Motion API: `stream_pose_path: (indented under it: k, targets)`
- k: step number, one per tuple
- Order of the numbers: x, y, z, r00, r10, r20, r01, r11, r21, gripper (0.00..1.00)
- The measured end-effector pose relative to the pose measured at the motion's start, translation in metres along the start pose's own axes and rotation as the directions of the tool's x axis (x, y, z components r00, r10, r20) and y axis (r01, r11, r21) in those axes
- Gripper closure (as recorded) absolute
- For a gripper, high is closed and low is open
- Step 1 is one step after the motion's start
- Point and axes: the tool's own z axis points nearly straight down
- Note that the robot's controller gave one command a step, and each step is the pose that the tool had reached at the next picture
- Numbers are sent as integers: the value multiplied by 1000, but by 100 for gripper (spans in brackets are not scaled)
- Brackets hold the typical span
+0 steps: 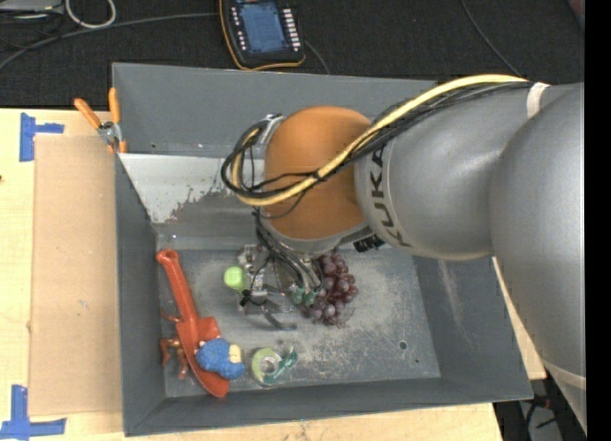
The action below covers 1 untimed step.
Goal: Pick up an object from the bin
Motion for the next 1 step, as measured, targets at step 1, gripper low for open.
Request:
stream_pose_path:
  k: [1]
  targets:
    - [-8,6,-39,1000,17,-3,-17,1000,1,100]
